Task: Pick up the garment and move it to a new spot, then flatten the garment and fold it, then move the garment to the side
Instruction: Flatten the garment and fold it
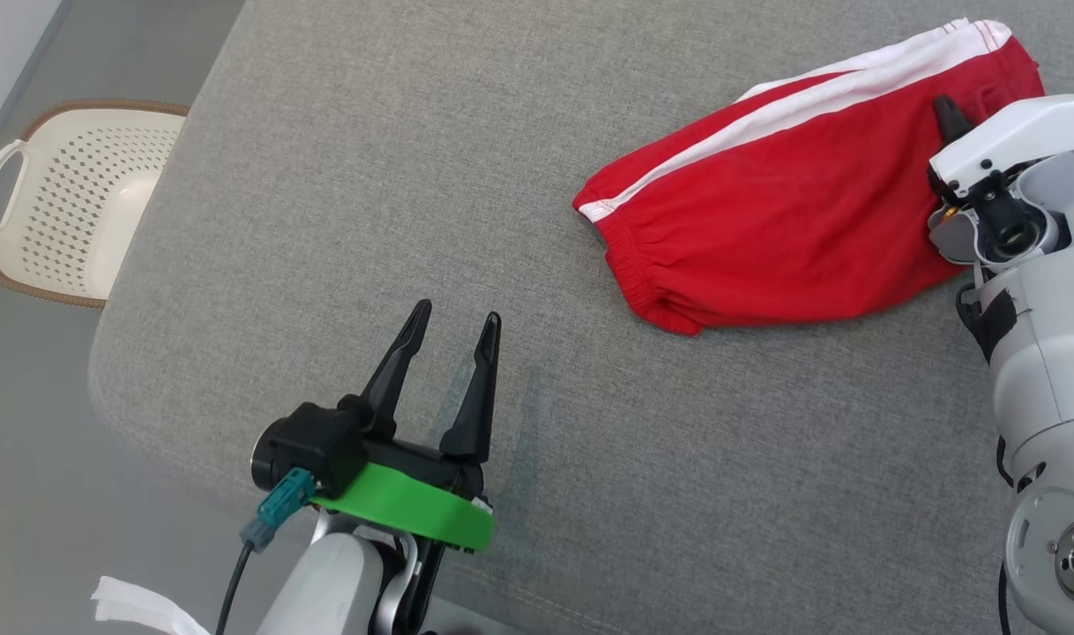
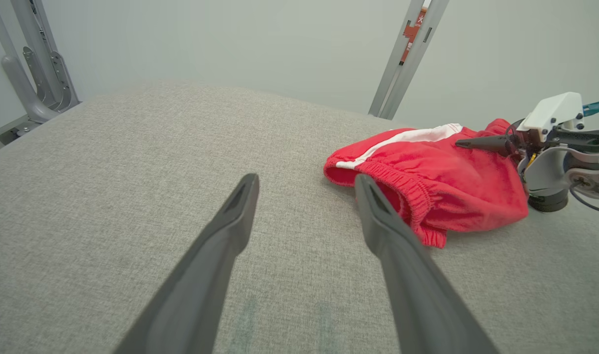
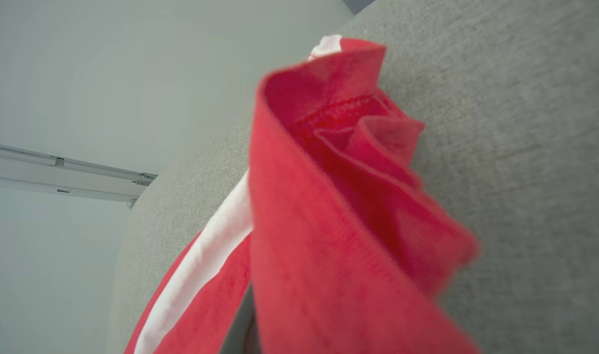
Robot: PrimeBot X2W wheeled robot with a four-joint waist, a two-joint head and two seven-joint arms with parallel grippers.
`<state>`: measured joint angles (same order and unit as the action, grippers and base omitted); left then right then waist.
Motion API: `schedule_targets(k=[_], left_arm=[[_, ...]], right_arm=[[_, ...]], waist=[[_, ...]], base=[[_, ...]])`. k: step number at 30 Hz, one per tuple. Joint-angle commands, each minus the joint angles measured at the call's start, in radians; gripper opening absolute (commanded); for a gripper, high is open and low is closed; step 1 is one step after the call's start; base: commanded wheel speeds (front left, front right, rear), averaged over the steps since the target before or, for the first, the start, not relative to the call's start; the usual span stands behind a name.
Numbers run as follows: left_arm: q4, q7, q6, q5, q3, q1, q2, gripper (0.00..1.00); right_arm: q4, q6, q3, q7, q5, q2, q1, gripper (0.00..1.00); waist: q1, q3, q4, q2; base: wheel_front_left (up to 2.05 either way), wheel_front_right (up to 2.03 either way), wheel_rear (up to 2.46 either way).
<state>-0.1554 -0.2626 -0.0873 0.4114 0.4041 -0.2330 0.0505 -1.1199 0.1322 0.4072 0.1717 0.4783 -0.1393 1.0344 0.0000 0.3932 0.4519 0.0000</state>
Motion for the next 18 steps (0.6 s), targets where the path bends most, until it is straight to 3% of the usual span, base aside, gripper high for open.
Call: schedule_targets(k=[1,9,18], left_arm=[[-0.003,-0.002,0.002,-0.011,-0.005,-0.015,0.001,1.00],[-0.013,-0.002,-0.003,-0.028,-0.020,0.000,0.001,1.00],[-0.026,-0.002,-0.014,-0.073,-0.066,0.033,0.001,1.00]], right_arm=[[-0.014,-0.003,-0.001,-0.006,-0.005,0.003,-0.040,0.00],[0.081,-0.002,-0.028,-0.051,0.047,0.012,-0.089,0.00],[0.222,-0.002,-0.043,-0.096,0.094,0.042,-0.247,0.00]], waist=[[0.0000,-0.007,-0.008,0.0000],[0.0000,-0.056,-0.058,0.0000],[0.0000,-0.133,-0.170,0.0000]], base=[[0.00,0.00,0.00],[0.00,0.00,0.00],[0.00,0.00,0.00]])
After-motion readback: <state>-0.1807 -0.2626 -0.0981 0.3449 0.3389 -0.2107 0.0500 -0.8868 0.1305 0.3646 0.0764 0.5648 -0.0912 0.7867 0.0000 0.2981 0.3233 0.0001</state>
